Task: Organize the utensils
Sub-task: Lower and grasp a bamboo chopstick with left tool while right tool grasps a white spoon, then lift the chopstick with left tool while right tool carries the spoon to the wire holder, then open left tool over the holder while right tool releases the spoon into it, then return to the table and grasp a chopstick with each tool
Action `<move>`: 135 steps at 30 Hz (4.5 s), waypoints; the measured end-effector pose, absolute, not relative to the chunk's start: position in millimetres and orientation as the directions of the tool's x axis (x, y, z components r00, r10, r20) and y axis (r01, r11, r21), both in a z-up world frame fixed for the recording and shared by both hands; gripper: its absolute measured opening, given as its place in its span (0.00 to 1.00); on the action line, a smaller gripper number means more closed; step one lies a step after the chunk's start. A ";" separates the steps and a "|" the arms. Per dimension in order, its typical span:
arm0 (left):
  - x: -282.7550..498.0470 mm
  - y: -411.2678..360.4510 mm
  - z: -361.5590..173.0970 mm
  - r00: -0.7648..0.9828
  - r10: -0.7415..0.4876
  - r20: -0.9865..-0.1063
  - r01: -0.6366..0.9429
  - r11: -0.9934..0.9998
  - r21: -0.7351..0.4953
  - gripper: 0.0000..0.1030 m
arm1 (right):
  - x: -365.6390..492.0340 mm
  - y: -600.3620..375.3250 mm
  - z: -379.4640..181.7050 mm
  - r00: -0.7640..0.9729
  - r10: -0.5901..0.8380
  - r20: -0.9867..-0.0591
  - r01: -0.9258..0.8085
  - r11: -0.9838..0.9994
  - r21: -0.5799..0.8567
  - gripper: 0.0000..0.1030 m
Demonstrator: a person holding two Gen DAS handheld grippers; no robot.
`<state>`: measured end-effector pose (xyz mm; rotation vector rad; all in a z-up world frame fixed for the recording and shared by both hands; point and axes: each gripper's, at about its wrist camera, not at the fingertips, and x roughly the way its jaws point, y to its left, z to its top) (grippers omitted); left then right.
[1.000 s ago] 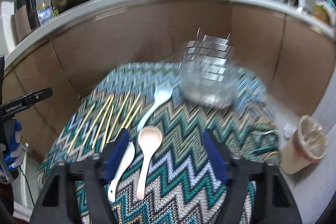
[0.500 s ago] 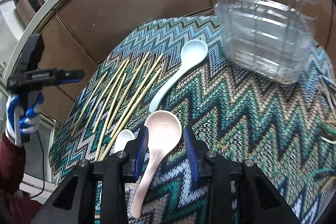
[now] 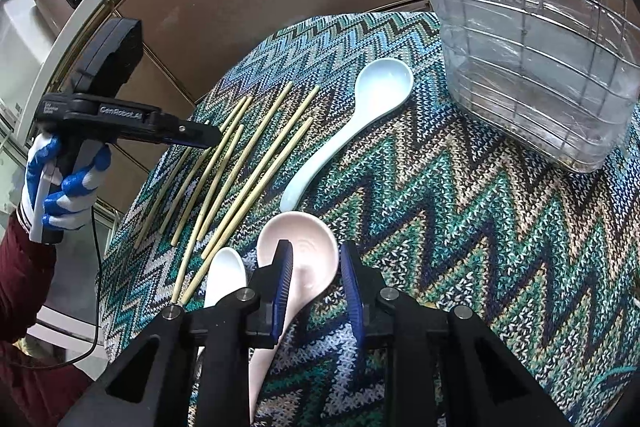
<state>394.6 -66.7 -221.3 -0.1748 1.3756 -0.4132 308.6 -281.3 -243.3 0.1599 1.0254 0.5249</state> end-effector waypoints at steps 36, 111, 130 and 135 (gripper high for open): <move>337.0 -93.6 -54.9 0.655 -0.406 -0.637 0.266 0.913 -0.309 0.04 | 237.5 -317.3 -102.1 0.789 0.255 -0.559 -0.284 0.958 0.037 0.06; 359.4 -54.2 -148.4 0.349 -0.384 -0.855 0.241 0.918 -0.314 0.25 | 330.4 -221.1 -161.6 0.529 0.366 -0.766 -0.169 0.930 0.327 0.11; 453.7 -111.5 -235.6 0.105 -0.295 -0.950 0.195 0.943 -0.271 0.15 | 427.3 -220.1 -247.2 0.313 0.325 -0.892 -0.113 0.946 0.305 0.11; 454.3 -118.5 -237.9 0.105 -0.267 -0.958 0.194 0.950 -0.244 0.10 | 432.2 -211.1 -253.7 0.303 0.306 -0.902 -0.124 0.952 0.281 0.10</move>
